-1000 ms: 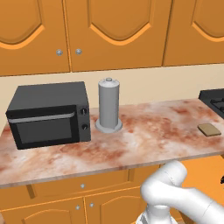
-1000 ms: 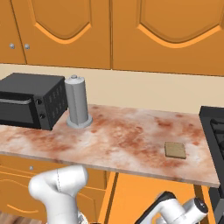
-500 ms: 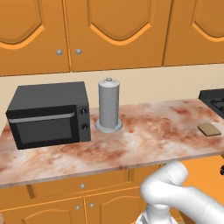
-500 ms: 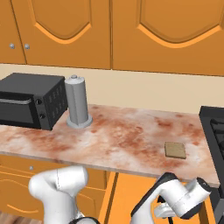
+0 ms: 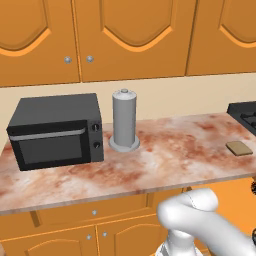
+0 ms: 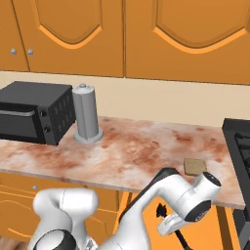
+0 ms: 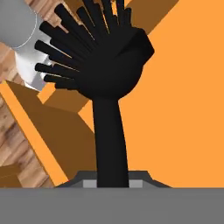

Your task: Pick the dish brush from the drawer and place it on the counter.

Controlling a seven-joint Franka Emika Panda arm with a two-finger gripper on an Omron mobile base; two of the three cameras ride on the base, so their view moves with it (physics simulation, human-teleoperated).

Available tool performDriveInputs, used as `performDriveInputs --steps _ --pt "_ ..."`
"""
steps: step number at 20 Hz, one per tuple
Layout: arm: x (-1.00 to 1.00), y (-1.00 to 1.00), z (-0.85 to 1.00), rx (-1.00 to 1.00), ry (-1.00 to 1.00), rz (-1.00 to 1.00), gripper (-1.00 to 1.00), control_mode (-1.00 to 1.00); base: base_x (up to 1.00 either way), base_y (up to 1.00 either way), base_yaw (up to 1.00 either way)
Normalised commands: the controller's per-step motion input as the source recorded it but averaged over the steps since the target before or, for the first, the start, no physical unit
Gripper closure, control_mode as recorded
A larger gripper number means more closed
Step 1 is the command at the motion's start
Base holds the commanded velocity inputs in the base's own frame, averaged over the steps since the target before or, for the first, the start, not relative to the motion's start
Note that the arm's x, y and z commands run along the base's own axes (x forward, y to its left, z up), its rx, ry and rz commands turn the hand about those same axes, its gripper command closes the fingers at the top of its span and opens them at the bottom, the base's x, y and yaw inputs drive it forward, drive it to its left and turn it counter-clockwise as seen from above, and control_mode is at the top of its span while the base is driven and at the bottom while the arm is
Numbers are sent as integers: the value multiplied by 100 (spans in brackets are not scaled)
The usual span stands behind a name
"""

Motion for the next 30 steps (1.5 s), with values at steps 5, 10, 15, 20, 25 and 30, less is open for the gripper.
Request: performDriveInputs --steps 5,10,15,20,25,30 --pt "2 53 100 -4 -36 12 100 -100 0 0 0" --pt "55 62 100 -14 -22 13 100 -100 0 0 0" --pt "100 24 100 -9 -3 10 100 -100 0 0 0" --pt "100 2 27 0 -2 5 100 -100 0 0 0" --pt "100 38 -79 0 1 2 100 -100 0 0 0" --pt "100 52 -100 -5 10 2 100 -100 0 0 0"
